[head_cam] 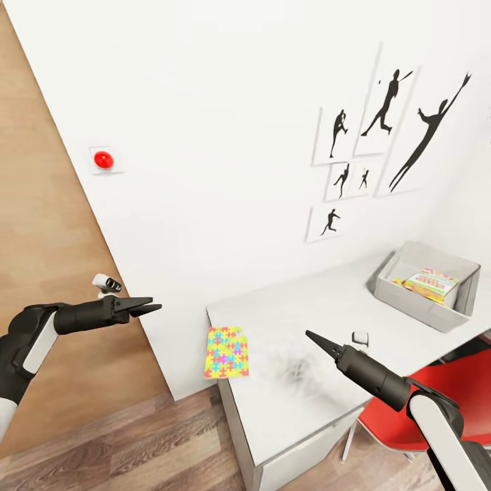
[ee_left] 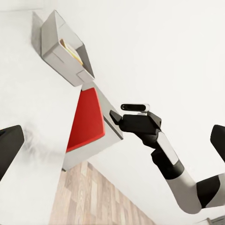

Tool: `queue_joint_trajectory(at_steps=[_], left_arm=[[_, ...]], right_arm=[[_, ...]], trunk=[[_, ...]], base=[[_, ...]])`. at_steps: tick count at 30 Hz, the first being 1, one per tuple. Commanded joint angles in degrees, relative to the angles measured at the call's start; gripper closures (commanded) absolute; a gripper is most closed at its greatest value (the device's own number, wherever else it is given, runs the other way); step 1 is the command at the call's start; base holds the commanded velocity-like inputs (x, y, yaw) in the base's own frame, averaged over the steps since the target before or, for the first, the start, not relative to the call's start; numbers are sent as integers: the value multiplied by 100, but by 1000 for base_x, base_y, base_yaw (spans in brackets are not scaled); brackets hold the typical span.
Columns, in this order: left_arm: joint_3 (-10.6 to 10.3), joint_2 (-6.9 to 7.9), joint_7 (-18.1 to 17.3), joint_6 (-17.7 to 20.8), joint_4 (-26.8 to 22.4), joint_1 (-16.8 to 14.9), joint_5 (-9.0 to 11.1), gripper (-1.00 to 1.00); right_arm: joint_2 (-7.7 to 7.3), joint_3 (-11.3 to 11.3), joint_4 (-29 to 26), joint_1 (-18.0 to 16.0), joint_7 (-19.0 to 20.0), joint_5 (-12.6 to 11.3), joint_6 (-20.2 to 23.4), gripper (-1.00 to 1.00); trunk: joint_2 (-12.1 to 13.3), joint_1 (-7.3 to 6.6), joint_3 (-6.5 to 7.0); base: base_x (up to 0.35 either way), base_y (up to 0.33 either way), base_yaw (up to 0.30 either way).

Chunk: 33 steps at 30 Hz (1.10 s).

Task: Put all the toys in the child's room - the three board games (two on the bed and one on the table), the two jigsaw puzzles on the table, and the tennis ball on the table - inside the toy box on the table in the child's room.

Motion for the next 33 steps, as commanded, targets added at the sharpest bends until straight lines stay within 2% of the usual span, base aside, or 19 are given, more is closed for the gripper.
queue_joint_trajectory(at_steps=[1, 33], left_arm=[[-3, 1, -10, 60, -1, -6, 12, -100], [-3, 8, -10, 69, -1, 5, 18, -100]], right_arm=[[0, -5, -1, -5, -1, -30, 41, -100], [6, -6, -1, -5, -21, -30, 41, -100]], trunk=[[-11, 4, -2], [-11, 4, 302]], base=[[0, 0, 0], [0, 0, 0]])
